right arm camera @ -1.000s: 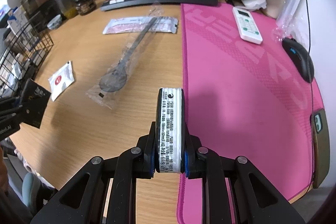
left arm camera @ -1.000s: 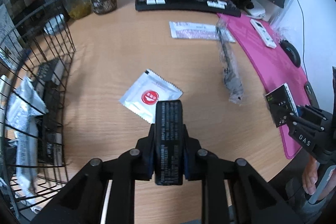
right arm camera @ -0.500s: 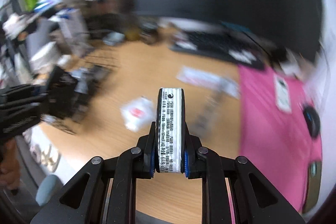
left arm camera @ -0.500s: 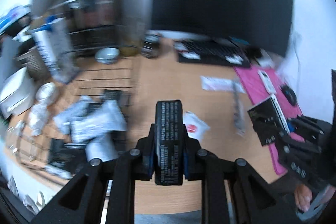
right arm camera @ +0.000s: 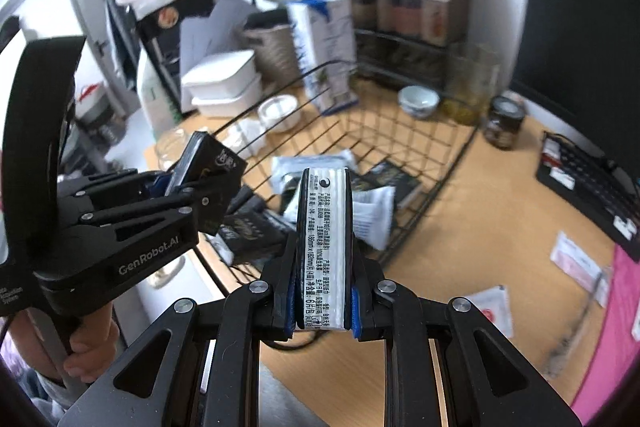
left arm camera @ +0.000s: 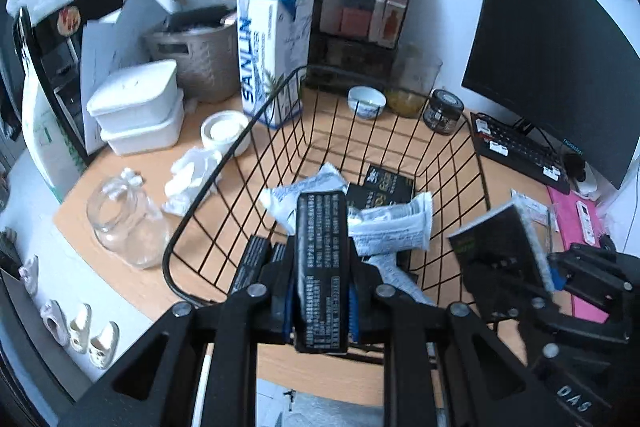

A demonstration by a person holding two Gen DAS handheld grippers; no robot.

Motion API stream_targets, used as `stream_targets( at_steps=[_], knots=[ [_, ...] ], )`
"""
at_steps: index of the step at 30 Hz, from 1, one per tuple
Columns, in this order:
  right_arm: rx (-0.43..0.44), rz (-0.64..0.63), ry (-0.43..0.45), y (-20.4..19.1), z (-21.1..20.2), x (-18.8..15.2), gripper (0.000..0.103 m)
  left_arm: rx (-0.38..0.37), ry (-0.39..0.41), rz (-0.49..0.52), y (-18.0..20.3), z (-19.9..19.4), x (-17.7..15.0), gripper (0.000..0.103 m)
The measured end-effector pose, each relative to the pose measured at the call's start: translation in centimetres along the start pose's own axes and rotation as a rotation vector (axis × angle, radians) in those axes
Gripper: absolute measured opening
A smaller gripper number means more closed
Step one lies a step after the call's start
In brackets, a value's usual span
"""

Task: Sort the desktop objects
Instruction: 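Carry both held Face packs over the wire basket, then open both grippers to drop the packs into the basket, then move both grippers back over the desk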

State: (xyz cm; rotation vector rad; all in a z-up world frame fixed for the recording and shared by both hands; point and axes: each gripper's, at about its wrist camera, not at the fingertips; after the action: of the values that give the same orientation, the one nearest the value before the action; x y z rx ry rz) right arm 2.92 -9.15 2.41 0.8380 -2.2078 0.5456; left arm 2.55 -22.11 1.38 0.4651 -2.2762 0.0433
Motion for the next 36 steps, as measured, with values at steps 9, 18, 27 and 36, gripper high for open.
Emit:
stream_targets(
  at_steps=[9,18,27,36],
  knots=[
    [0.007,-0.014,-0.046,-0.8,2.3,-0.4,0.020,-0.007,-0.009,-0.004,-0.8,0.2,-0.8,0.021],
    [0.010,-0.001,-0.014,0.0,1.4,-0.7,0.033,0.007,0.017,0.024,0.2,-0.4,-0.8,0.061],
    [-0.003,0.069,0.042,2.9,-2.4,-0.9,0.044,-0.004,0.087,0.045,1.6,-2.9,0.1,0.063],
    [-0.196,0.175,0.037,11.0,-6.3,-4.2,0.046,-0.113,0.082,0.166,8.9,-3.7,-0.5,0.063]
  ],
)
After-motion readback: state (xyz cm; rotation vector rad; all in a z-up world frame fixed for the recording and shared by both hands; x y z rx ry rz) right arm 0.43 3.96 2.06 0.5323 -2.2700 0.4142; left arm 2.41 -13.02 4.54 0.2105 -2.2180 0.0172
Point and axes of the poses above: each gripper's, at about its wrist camera, not at the fingertips, and z roughly the way its jaws point, y to its right, x to its top, and after that the axes turned 9 degrees about y, right-handed
